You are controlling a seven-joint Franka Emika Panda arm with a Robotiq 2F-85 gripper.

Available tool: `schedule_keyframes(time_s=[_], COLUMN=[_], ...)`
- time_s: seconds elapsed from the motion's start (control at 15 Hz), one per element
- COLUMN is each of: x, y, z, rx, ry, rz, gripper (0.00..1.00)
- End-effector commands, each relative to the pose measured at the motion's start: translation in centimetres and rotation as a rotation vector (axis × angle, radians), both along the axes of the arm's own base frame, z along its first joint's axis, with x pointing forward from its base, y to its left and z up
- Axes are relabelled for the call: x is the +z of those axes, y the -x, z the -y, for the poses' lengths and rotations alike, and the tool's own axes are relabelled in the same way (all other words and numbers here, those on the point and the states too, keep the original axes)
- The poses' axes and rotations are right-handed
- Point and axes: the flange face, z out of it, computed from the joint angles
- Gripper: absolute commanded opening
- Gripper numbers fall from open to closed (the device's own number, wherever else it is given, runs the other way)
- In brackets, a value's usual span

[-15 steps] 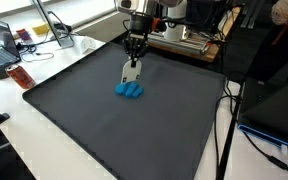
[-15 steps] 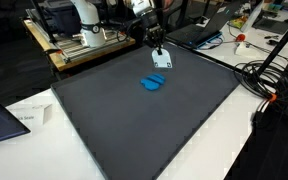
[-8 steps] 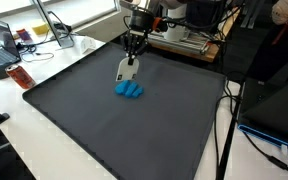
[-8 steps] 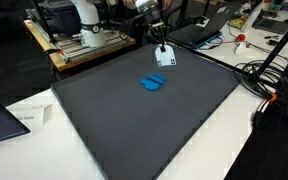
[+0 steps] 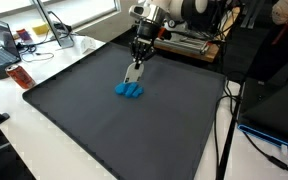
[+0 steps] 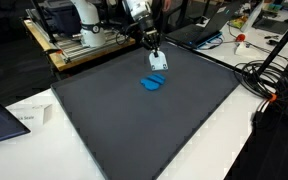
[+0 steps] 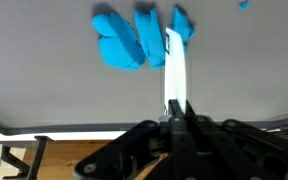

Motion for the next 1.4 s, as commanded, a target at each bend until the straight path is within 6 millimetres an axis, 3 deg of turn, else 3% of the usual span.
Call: schedule_keyframes(time_s=[0.0,0.2,0.73,1.33], x=[-3.0,-4.5,-4.3,-3.3], y=[1.6,2.5,2.4,1.4], z=[1.6,2.8,3.4,2.7], rx=[-0.003,-0.003,0.042,0.108], ry=[0.013,0.016,0.05,0.019], rz=[-0.016,-0.001,0.107,0.034], gripper=[0.01,0.01,0.01,0.01])
